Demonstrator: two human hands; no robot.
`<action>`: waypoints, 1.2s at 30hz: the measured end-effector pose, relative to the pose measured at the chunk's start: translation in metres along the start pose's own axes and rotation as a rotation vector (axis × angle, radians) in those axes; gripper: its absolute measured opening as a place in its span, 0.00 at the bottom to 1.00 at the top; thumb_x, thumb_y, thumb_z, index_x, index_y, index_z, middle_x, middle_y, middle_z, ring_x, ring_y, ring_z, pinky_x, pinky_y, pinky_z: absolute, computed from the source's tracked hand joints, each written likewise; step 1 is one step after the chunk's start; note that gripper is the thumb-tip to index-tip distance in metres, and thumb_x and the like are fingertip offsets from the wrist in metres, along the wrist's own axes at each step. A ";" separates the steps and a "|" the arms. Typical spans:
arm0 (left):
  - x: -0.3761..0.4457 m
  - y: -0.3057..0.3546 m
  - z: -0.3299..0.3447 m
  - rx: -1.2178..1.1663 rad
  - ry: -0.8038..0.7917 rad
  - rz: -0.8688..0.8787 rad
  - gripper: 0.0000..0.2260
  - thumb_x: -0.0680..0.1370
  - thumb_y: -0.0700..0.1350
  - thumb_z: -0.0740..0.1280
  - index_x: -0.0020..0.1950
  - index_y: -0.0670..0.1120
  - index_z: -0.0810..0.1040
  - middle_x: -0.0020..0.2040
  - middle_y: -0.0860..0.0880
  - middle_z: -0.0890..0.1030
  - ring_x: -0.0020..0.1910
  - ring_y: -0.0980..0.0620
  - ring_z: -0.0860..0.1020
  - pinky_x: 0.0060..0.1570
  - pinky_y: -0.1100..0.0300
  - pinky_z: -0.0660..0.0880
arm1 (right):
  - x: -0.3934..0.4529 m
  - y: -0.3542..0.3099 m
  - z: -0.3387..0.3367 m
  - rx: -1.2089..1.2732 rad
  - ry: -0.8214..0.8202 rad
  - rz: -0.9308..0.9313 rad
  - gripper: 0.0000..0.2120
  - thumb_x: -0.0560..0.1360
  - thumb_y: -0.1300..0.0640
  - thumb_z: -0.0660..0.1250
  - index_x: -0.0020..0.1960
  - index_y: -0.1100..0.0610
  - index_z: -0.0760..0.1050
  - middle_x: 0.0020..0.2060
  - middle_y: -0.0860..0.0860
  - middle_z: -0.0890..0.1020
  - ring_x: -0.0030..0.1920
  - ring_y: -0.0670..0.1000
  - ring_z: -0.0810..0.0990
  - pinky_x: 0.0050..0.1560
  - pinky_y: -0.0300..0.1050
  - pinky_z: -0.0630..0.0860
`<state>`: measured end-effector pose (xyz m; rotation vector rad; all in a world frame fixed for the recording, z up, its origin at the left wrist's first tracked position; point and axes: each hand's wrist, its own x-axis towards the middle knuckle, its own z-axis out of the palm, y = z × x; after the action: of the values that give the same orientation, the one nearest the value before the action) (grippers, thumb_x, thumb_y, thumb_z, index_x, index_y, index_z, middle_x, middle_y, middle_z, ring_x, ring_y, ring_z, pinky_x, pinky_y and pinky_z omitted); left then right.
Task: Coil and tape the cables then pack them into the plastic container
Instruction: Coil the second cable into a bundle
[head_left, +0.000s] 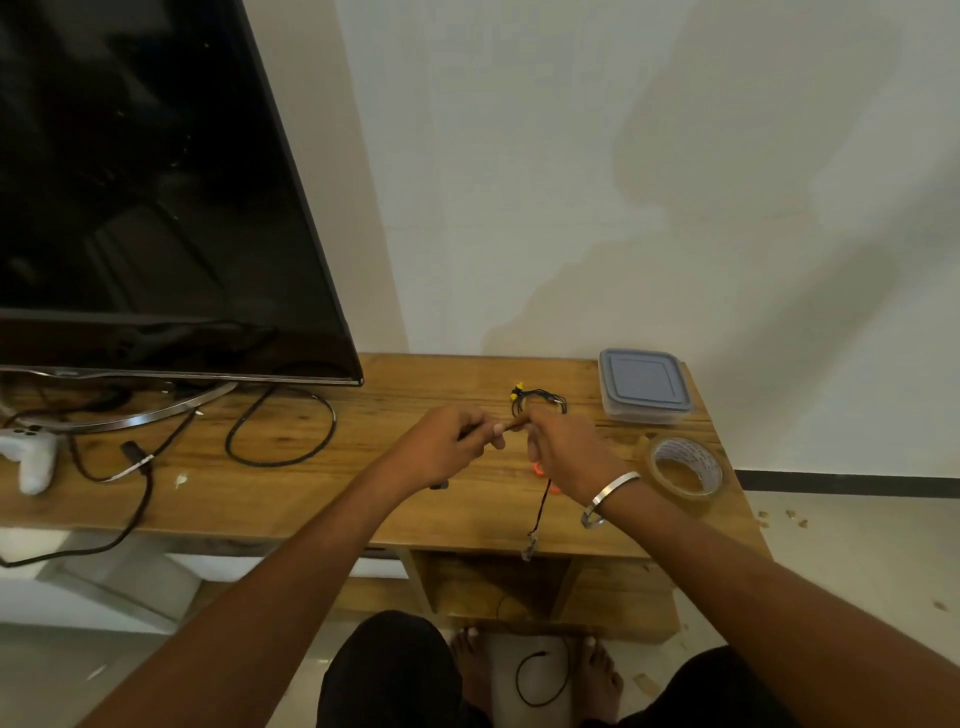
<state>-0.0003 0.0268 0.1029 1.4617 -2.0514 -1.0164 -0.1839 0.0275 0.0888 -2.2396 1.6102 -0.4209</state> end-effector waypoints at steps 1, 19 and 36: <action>-0.001 -0.002 -0.001 -0.011 -0.002 -0.006 0.11 0.81 0.52 0.62 0.44 0.52 0.81 0.33 0.50 0.73 0.27 0.58 0.69 0.30 0.61 0.69 | 0.000 0.002 -0.001 -0.005 0.023 0.020 0.12 0.79 0.60 0.56 0.60 0.53 0.73 0.36 0.48 0.80 0.40 0.53 0.80 0.50 0.52 0.75; -0.005 -0.014 0.009 -0.208 -0.090 -0.026 0.11 0.82 0.48 0.61 0.46 0.48 0.80 0.27 0.54 0.72 0.27 0.56 0.73 0.35 0.59 0.72 | -0.006 0.019 -0.008 0.108 0.065 0.215 0.14 0.78 0.61 0.59 0.61 0.52 0.73 0.50 0.49 0.82 0.51 0.51 0.81 0.55 0.50 0.76; -0.006 0.001 0.002 -0.231 -0.249 -0.168 0.13 0.84 0.48 0.58 0.46 0.46 0.79 0.32 0.50 0.75 0.31 0.54 0.75 0.33 0.62 0.74 | -0.004 0.006 -0.009 0.081 0.014 0.010 0.12 0.80 0.59 0.55 0.57 0.54 0.76 0.35 0.49 0.80 0.37 0.52 0.79 0.44 0.48 0.74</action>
<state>-0.0007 0.0331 0.1029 1.4645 -1.9152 -1.5167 -0.1940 0.0290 0.0937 -2.1727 1.5815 -0.4920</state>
